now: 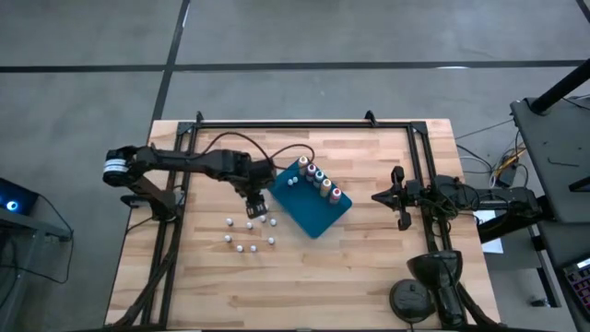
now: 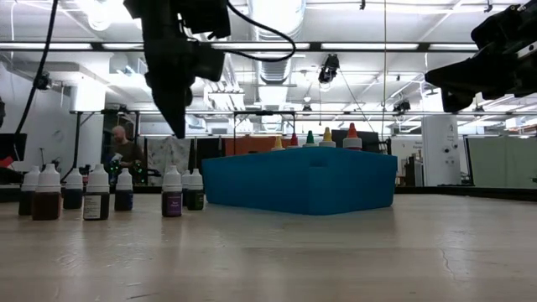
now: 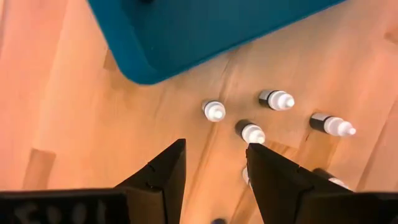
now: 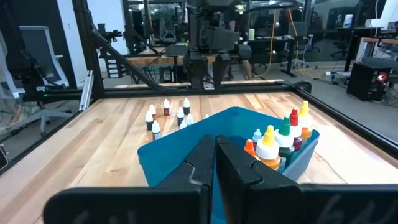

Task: Pick & Place food coloring
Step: Put the green food coloring bottle into the blue bin

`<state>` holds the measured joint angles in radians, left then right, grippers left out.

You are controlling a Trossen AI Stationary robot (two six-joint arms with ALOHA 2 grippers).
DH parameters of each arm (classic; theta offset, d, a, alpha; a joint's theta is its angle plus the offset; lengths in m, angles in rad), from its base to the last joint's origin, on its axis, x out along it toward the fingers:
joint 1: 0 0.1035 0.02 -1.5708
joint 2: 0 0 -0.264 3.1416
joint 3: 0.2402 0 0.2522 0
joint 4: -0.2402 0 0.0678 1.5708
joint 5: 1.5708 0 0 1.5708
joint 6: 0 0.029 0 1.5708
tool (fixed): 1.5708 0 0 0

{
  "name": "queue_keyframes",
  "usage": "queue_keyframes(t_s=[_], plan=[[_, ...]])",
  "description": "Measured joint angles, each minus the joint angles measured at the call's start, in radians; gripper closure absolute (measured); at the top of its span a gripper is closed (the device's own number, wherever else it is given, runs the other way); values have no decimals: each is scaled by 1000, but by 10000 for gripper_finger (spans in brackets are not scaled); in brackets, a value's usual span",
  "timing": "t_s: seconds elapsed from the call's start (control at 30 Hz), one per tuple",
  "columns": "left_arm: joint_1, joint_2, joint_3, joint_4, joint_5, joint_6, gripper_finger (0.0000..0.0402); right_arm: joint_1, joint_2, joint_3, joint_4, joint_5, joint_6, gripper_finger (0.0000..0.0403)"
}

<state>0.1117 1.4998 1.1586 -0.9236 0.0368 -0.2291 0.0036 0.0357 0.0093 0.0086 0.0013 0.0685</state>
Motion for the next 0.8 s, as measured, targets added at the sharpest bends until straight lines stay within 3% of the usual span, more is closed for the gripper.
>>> queue_keyframes(t_s=[0.33, 0.8], plan=[[-16, 43, -3, 44, 2, -186, 262, 0, 0, 0, 0, 0, 0, 394], [-26, 151, 16, 51, 6, -235, 261, 0, 1, 0, 0, 1, 1, 394]])
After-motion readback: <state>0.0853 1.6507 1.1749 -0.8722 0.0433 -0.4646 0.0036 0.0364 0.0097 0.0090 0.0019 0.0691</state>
